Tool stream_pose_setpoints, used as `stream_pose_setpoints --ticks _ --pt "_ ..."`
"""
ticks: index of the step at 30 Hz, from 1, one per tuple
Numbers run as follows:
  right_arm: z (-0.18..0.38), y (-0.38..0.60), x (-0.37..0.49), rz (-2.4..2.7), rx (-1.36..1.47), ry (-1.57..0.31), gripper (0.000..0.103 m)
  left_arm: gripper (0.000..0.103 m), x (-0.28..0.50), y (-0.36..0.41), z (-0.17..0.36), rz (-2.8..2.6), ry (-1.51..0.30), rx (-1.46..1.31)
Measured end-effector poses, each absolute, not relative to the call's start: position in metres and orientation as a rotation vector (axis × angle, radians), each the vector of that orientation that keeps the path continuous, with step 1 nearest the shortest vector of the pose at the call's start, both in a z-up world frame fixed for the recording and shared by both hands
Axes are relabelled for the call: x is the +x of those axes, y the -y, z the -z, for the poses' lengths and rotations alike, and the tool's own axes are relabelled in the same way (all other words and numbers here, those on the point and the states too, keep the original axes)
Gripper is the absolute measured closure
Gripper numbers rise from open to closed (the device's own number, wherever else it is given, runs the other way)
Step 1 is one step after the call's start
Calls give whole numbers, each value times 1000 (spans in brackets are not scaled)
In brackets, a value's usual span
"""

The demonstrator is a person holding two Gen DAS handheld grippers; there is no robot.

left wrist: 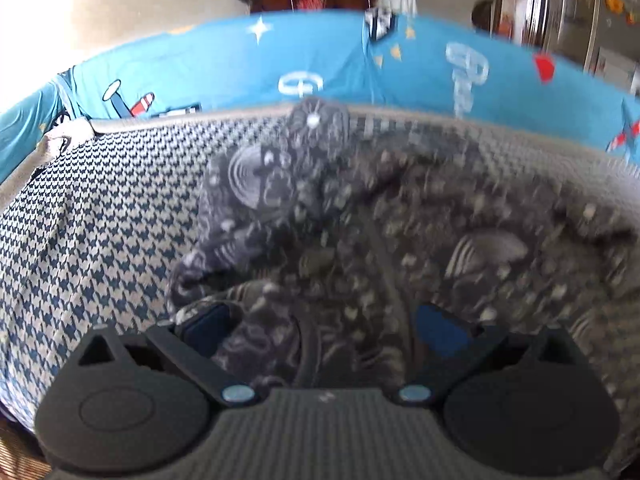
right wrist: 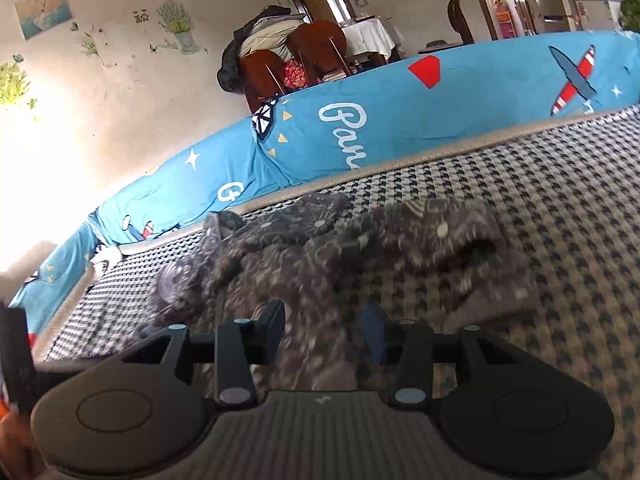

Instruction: Fold clothes

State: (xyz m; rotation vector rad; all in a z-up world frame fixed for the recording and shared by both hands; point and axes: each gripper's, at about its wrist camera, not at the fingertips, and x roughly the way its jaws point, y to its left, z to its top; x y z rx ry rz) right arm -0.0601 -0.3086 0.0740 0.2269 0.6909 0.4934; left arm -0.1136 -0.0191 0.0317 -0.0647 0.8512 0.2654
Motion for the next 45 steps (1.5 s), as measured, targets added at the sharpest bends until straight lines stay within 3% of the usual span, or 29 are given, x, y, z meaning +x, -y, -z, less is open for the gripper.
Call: stream_pose_setpoints --ticks 15,21,36,37,38,39,45 --pt "-48 268 45 -443 257 -732 59 0 -64 -2 -28 -259 -885 -193" --pt "-40 259 65 -435 265 -740 49 0 -48 -3 -30 -278 -866 -199" --pt "-2 237 121 -282 284 -882 49 0 -20 -8 -27 -296 -862 -210" --pt "-2 235 122 -278 271 -868 59 0 -18 -9 -27 -296 -864 -211" --pt "-2 233 122 -276 253 -848 82 0 -16 -9 -26 -297 -866 -209" --pt "-1 232 123 -279 241 -839 90 0 -14 -10 -25 -298 -868 -208" --pt "-6 251 133 -312 399 -796 94 0 -4 -13 -25 -301 -887 -243"
